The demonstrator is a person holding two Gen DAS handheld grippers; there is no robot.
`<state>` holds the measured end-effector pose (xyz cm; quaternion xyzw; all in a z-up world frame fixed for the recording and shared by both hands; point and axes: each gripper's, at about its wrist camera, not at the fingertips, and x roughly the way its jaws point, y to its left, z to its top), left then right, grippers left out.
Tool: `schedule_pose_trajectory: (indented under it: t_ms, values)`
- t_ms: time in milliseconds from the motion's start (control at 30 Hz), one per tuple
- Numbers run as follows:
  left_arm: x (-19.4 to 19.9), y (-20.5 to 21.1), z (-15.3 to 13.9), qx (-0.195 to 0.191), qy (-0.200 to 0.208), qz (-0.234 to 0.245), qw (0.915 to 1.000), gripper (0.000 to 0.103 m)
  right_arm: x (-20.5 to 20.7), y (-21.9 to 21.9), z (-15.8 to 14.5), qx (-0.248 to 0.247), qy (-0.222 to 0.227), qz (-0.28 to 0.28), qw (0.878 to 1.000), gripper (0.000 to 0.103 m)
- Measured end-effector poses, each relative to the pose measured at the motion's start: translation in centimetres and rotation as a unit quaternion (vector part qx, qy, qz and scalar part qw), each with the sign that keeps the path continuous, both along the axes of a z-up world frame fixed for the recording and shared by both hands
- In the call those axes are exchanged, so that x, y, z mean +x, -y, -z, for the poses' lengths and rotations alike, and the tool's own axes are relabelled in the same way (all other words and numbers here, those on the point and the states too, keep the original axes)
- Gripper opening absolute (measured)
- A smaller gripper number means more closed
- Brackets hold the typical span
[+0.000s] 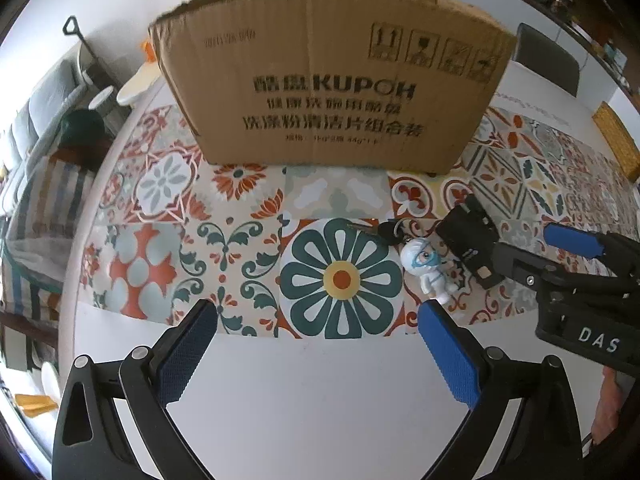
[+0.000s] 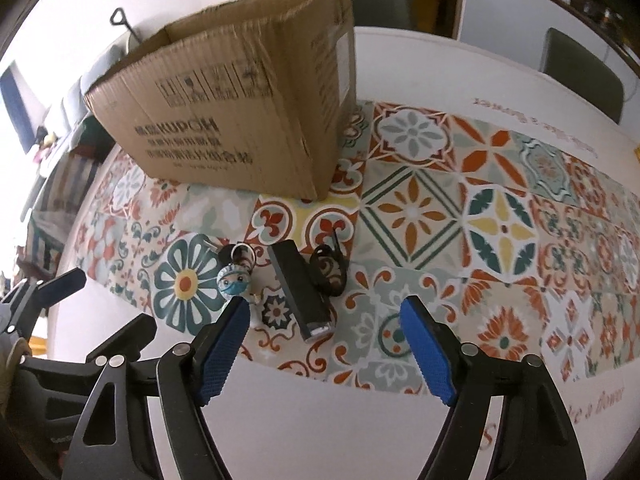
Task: Organize rigid objects
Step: 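Move both grippers back down toward the figurine and black power bank, then grasp the black power bank with the right gripper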
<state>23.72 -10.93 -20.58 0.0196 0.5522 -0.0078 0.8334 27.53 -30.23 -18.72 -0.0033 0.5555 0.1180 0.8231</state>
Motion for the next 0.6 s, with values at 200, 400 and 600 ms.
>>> schedule_pose_trajectory:
  t_ms: [200, 400, 600]
  values:
    - [0.9, 0.3, 1.4, -0.007, -0.014, -0.012, 0.9998, 0.102, 1.2, -0.5, 2.1, 0.0, -0.015, -0.029, 0.999, 0.071]
    - [1.4, 0.6, 2.4, -0.016, -0.021, -0.018, 0.9995, 0.102, 2.3, -0.9, 3.5, 0.0, -0.027, -0.051, 0.998, 0.068]
    - [1.7, 0.7, 2.8, -0.023, -0.023, -0.026, 0.9991, 0.102, 3.0, -1.5, 4.6, -0.015, -0.034, -0.07, 0.997, 0.063]
